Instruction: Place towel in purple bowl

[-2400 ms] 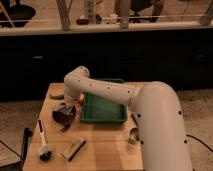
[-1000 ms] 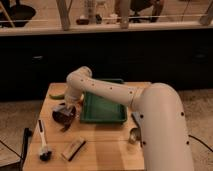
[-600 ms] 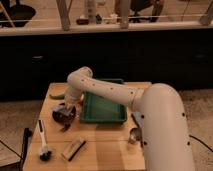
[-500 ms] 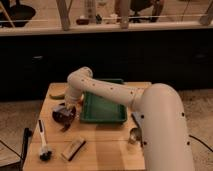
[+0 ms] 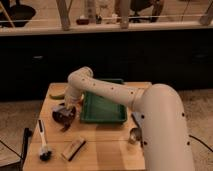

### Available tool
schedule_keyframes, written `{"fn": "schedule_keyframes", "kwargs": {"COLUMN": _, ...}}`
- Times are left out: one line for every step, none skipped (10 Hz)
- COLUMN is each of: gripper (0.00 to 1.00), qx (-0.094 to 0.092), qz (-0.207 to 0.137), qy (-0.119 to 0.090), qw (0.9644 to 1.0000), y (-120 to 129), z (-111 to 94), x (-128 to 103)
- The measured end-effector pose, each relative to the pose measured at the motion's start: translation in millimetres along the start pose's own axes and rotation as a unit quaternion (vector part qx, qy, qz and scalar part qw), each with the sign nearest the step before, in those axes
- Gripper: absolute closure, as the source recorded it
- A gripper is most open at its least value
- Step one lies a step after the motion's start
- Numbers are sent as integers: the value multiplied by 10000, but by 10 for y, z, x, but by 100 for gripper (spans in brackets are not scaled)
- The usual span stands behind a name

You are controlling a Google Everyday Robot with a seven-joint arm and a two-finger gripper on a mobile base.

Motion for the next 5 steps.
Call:
{"fn": "schedule_keyframes", "kwargs": {"gripper": 89, "qx": -1, "qz": -6, "qy": 1, "qw": 10000, "y": -1, "z": 2, "x": -5}}
{"fn": "schedule_keyframes", "kwargs": {"gripper": 80, "qx": -6, "qz": -15, "qy": 4, "qw": 10000, "y": -4, "z": 2, "x": -7}}
{"fn": "schedule_keyframes", "kwargs": {"gripper": 68, "qx": -15, "qz": -28, "qy": 8, "qw": 10000, "y": -7, "z": 1, "x": -6}}
{"fn": "schedule_keyframes", "kwargs": {"gripper": 57, "qx": -29, "qz": -37, "qy": 15, "qw": 10000, "y": -9, "z": 0, "x": -2}}
{"fn": "schedule_keyframes", "kwargs": {"gripper": 48, "qx": -49, "qz": -47, "qy": 25, "qw": 10000, "y": -11, "z": -2, "x": 2}}
